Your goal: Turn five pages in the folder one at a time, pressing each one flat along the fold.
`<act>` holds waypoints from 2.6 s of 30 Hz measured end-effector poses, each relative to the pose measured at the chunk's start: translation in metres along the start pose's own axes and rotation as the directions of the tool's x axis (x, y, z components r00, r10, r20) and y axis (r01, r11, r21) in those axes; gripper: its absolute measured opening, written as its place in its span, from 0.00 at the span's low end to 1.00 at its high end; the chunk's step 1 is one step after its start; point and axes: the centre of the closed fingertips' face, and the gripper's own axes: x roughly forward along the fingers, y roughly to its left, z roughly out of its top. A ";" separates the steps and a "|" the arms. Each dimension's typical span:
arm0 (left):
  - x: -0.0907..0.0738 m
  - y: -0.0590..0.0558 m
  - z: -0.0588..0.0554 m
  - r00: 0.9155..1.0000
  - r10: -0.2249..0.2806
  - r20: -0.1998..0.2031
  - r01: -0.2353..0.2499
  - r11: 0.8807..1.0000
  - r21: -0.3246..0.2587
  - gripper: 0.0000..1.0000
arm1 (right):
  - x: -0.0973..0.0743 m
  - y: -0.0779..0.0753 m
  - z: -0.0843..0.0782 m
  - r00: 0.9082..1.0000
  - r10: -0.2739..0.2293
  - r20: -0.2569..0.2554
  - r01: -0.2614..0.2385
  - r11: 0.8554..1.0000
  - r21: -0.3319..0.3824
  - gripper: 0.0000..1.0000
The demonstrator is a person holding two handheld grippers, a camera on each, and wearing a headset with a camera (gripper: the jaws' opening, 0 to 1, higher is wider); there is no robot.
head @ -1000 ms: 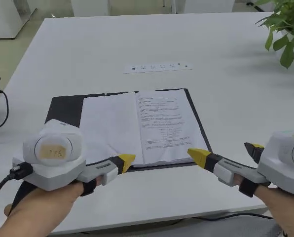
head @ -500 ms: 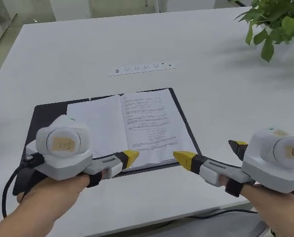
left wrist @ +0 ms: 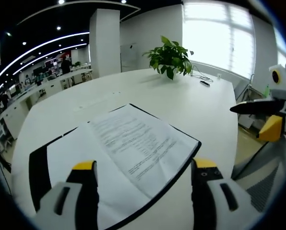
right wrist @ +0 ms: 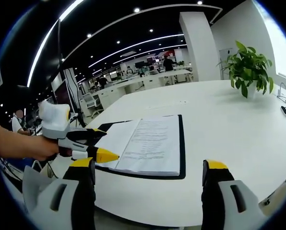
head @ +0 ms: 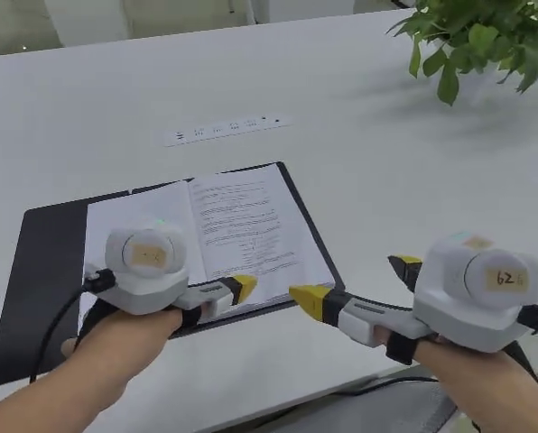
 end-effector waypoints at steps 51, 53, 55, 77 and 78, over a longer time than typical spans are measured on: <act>0.098 -0.044 -0.023 0.997 0.003 0.076 -0.004 1.000 0.007 0.62 | 0.012 0.002 -0.025 0.999 0.018 -0.051 -0.016 0.999 0.039 0.90; 0.098 -0.042 -0.023 0.996 0.001 0.088 -0.001 1.000 0.007 0.60 | 0.012 0.002 -0.024 0.999 0.018 -0.050 -0.016 0.999 0.038 0.90; 0.097 -0.038 -0.023 0.995 0.004 0.099 -0.004 1.000 -0.001 0.57 | 0.012 0.002 -0.024 0.999 0.019 -0.050 -0.017 0.999 0.039 0.90; 0.094 -0.022 -0.019 0.991 0.015 0.135 -0.001 0.995 -0.105 0.30 | 0.030 -0.012 -0.014 0.997 0.046 -0.064 -0.043 0.998 0.042 0.84; 0.094 -0.022 -0.019 0.991 0.016 0.134 -0.002 0.995 -0.104 0.30 | 0.035 -0.014 -0.014 0.996 0.053 -0.065 -0.050 0.998 0.043 0.83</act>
